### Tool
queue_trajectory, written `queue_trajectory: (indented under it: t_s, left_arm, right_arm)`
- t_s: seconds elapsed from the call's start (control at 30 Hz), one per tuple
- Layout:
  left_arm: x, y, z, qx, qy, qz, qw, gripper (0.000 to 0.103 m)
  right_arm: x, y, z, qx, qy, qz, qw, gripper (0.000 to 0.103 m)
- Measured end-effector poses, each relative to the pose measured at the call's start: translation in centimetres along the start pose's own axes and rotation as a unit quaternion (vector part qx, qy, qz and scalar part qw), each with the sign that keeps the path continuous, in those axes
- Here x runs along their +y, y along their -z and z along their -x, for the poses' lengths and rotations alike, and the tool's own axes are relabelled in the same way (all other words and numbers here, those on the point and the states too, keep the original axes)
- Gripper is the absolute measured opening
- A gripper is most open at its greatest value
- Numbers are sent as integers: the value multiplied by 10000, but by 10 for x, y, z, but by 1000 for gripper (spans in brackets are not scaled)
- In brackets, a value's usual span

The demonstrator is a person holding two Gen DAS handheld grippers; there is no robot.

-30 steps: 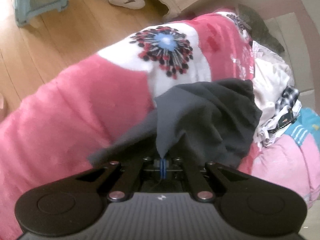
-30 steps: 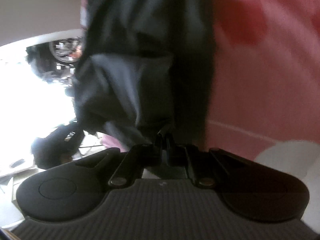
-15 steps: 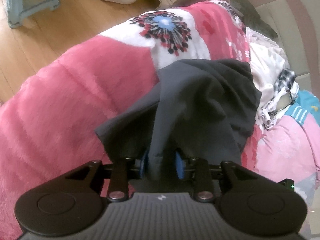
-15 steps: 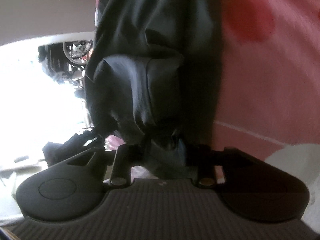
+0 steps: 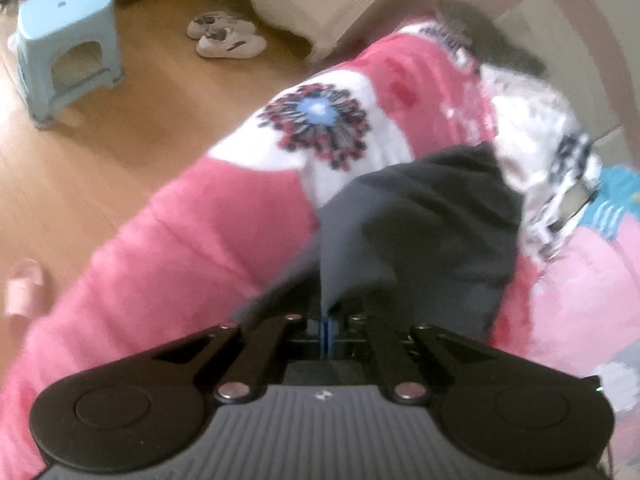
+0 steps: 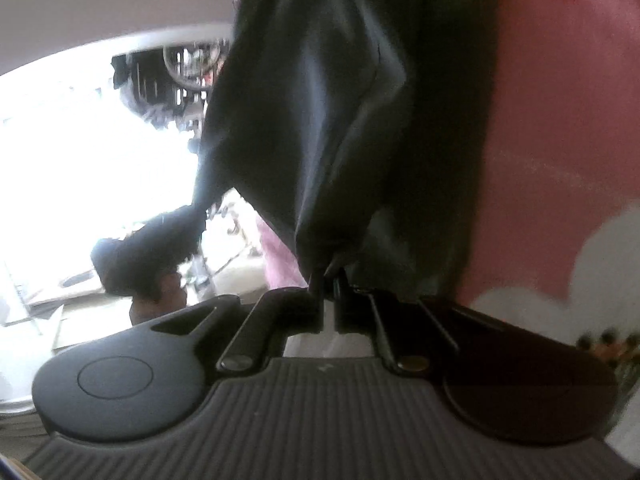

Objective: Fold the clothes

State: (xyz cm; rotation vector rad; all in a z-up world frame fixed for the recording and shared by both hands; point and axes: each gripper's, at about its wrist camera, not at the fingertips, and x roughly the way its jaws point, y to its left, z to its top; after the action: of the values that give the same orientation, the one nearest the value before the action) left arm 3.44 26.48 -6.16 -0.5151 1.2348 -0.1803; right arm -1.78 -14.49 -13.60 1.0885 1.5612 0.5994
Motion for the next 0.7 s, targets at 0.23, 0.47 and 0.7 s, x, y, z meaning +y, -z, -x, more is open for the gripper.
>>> queue_trajectory:
  t_s: [0.23, 0.47, 0.7]
  left_arm:
    - [15, 1, -23, 436, -547, -150, 9974, 2]
    - [16, 4, -33, 531, -882, -326, 9942, 8]
    - [2, 13, -17, 272, -1577, -672, 9848, 27]
  right_arm:
    - [-13, 2, -12, 396, 665, 36, 9970, 2]
    - [3, -1, 0, 314, 1090, 616, 9916, 6]
    - [15, -39, 76, -1201, 1033, 869, 9835, 15]
